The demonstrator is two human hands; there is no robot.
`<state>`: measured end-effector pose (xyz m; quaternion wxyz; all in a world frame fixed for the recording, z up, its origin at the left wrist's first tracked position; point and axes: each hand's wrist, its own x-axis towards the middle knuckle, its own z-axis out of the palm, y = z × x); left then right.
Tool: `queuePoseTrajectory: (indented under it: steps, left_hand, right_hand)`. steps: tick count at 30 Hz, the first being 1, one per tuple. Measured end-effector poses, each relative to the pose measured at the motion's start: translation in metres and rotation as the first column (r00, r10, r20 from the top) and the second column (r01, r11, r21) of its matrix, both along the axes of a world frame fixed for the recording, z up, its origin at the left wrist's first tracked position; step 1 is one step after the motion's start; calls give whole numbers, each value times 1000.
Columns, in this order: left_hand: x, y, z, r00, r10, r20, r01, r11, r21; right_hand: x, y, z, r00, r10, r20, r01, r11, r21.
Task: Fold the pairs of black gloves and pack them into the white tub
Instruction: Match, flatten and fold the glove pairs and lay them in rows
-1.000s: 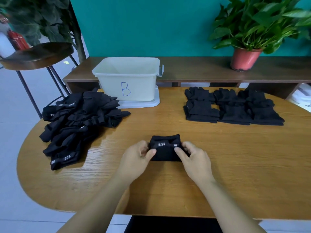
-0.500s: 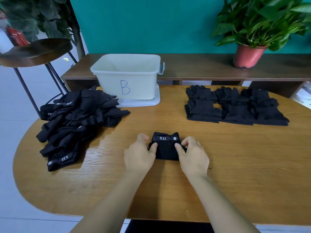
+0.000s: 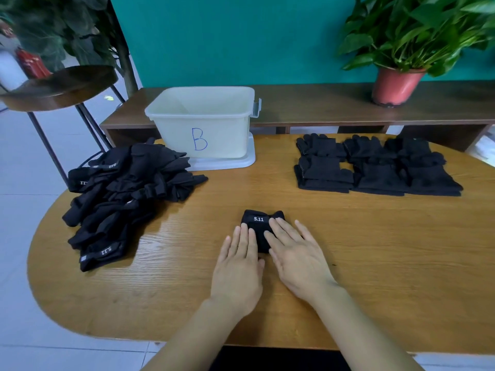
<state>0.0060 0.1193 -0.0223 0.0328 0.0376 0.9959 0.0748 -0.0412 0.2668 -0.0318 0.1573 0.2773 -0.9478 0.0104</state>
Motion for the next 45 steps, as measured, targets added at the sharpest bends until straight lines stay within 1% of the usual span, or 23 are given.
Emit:
queuePoseTrajectory:
  steps: [4,8,12,15,21,28,32,37,42,45]
  left_hand:
    - [-7,0,2,998,-53,33,48,991,124]
    - [-19,22,4,986,-163,30,157,976,150]
    - [-32,64,6,967,-250,40,242,960,138]
    - [-42,96,7,948,-313,61,307,947,96]
    - [-65,165,10,888,-444,117,443,896,38]
    - [-95,250,12,794,-588,154,596,803,-10]
    - [-113,290,11,740,-657,147,668,743,-46]
    - [-137,331,9,677,-730,94,736,667,-116]
    - [-165,357,1,626,-778,42,777,618,-120]
    - [-182,367,-3,600,-800,10,796,595,-106]
  right_hand:
    - [1,9,2,999,-43,20,43,999,-3]
    - [1,41,5,995,-99,21,99,995,-5]
    - [3,83,4,982,-188,28,188,982,-8]
    - [4,116,2,967,-252,28,253,967,-22]
    - [7,182,2,923,-383,39,385,921,-62]
    - [8,256,-8,829,-559,11,555,820,-142]
    - [6,285,-10,763,-646,14,639,751,-166]
    - [-2,311,-13,674,-738,31,723,651,-230]
    - [-20,326,-13,593,-803,51,786,564,-254]
    - [-32,333,-14,553,-830,76,819,524,-235]
